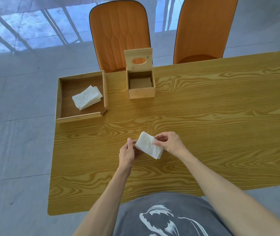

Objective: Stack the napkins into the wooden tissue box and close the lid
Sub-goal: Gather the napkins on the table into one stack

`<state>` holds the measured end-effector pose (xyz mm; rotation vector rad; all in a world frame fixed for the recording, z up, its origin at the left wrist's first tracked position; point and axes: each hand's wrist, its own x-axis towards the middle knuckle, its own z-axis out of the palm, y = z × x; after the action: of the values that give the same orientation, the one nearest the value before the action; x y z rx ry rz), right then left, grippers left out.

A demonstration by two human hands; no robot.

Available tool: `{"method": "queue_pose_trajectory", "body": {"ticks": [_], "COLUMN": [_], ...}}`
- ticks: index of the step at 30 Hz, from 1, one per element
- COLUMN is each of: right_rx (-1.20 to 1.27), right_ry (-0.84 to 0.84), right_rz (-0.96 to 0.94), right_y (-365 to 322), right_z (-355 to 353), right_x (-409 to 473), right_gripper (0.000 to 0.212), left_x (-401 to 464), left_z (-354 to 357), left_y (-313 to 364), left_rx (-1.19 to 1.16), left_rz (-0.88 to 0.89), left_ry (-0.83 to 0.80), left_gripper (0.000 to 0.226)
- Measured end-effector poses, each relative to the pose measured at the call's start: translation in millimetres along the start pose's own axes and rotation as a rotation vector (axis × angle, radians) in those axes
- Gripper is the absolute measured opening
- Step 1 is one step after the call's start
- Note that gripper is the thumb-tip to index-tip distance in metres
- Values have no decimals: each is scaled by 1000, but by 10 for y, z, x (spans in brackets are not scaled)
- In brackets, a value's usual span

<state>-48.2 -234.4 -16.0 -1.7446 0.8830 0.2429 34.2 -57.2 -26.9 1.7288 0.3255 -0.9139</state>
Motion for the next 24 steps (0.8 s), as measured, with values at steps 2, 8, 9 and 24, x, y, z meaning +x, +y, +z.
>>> {"method": "queue_pose_trajectory", "body": {"ticks": [2, 8, 9, 24], "right_rx": [-124, -412, -439, -438], "right_ry": [42, 154, 179, 128], "right_rz": [-25, -94, -102, -349], "right_y": [3, -3, 24, -84], "right_z": [20, 103, 120, -246], "right_x": [-12, -57, -53, -161], "right_gripper": [21, 31, 37, 20], "left_x": [-14, 48, 71, 22], "left_z": [-18, -31, -23, -230], "left_y": [43, 75, 87, 151], "left_rx": [-41, 113, 156, 287], "left_rz": [-31, -3, -1, 269], "left_ry": [-24, -110, -139, -265], "left_gripper": [48, 30, 32, 16]}}
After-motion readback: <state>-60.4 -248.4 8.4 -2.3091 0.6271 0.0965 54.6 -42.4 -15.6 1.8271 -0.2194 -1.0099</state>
